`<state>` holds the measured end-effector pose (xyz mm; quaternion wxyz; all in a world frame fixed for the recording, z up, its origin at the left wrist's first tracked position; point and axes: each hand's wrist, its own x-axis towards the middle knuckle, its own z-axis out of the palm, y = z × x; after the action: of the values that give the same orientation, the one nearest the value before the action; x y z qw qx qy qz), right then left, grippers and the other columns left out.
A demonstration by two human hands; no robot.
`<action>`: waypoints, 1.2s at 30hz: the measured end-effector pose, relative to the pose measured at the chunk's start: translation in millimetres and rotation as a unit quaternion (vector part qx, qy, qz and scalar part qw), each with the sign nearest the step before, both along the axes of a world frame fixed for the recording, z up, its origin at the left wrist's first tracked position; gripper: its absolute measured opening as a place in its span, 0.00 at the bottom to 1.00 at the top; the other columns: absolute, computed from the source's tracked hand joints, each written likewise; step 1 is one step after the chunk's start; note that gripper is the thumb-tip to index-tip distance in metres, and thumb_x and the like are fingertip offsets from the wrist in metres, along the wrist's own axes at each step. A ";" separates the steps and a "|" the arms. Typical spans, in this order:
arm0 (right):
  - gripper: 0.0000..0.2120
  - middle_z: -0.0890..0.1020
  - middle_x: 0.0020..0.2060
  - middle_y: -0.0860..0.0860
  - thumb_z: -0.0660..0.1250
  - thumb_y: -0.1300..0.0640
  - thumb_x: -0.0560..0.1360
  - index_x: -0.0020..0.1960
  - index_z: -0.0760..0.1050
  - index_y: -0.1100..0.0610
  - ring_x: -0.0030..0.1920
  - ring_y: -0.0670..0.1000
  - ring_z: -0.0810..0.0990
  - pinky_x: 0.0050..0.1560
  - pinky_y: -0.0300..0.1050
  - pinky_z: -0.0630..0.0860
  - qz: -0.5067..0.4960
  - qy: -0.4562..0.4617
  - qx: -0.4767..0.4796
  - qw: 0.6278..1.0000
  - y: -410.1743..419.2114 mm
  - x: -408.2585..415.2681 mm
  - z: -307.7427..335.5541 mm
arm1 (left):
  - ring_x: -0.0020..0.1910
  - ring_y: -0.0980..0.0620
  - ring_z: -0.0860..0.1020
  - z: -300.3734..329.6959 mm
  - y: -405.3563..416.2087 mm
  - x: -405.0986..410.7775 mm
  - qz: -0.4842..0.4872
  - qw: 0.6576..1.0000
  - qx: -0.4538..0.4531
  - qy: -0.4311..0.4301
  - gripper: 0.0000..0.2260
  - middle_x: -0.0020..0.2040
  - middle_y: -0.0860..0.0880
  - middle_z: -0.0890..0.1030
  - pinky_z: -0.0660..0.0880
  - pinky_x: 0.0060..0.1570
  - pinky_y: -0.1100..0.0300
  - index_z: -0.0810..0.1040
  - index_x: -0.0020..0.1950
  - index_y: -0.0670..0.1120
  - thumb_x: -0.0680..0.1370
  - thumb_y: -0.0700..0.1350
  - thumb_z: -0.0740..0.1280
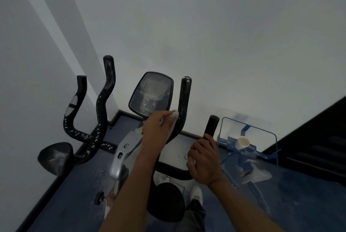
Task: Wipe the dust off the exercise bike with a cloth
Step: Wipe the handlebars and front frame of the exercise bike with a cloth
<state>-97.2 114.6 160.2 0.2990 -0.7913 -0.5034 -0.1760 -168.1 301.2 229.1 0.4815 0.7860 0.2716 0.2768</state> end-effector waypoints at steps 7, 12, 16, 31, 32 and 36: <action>0.08 0.77 0.36 0.50 0.64 0.56 0.71 0.34 0.76 0.56 0.42 0.54 0.75 0.68 0.57 0.66 0.000 0.002 -0.003 1.000 -0.6 -0.3 -0.1 | 0.45 0.64 0.81 -9.1 19.8 -6.0 -0.052 0.994 -0.039 0.085 0.11 0.44 0.57 0.85 0.74 0.47 0.69 0.86 0.51 0.51 0.79 0.57 0.70; 0.09 0.76 0.36 0.50 0.63 0.56 0.71 0.34 0.76 0.56 0.42 0.54 0.75 0.69 0.55 0.64 0.002 0.006 0.002 1.000 -0.9 0.5 -0.5 | 0.51 0.67 0.80 1.6 13.2 4.8 -0.054 0.996 -0.057 0.035 0.06 0.50 0.58 0.83 0.73 0.48 0.74 0.83 0.53 0.53 0.79 0.53 0.71; 0.08 0.76 0.35 0.50 0.63 0.56 0.71 0.34 0.76 0.56 0.42 0.53 0.75 0.70 0.55 0.64 -0.001 0.007 0.003 1.000 -0.8 -0.5 -0.7 | 0.45 0.64 0.79 -8.1 13.7 4.1 -0.024 0.995 -0.060 0.075 0.11 0.45 0.55 0.83 0.70 0.42 0.72 0.83 0.50 0.49 0.78 0.56 0.71; 0.08 0.77 0.36 0.50 0.63 0.56 0.70 0.34 0.77 0.56 0.41 0.54 0.77 0.70 0.57 0.65 -0.003 0.011 -0.004 1.000 -0.3 0.5 -2.6 | 0.48 0.65 0.78 0.0 10.4 6.0 0.023 0.999 -0.005 0.022 0.10 0.49 0.56 0.82 0.70 0.47 0.74 0.84 0.53 0.50 0.80 0.55 0.70; 0.08 0.77 0.36 0.50 0.63 0.56 0.70 0.34 0.77 0.56 0.41 0.55 0.77 0.70 0.57 0.65 -0.003 0.010 -0.004 1.000 -0.2 0.5 -2.6 | 0.49 0.65 0.78 6.5 7.5 13.3 0.029 0.999 0.021 0.008 0.10 0.50 0.55 0.82 0.70 0.48 0.74 0.84 0.55 0.49 0.79 0.54 0.71; 0.08 0.77 0.36 0.50 0.63 0.56 0.71 0.34 0.77 0.56 0.42 0.55 0.76 0.70 0.57 0.65 -0.002 0.011 0.000 1.000 -0.7 0.5 -1.8 | 0.47 0.65 0.76 11.4 -18.3 23.2 -0.020 0.995 0.091 -0.029 0.08 0.50 0.54 0.75 0.74 0.49 0.73 0.84 0.57 0.50 0.80 0.50 0.71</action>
<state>-96.7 113.9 158.4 0.3040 -0.7943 -0.4984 -0.1681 -145.0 282.9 240.5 0.4213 0.8232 0.2161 0.3133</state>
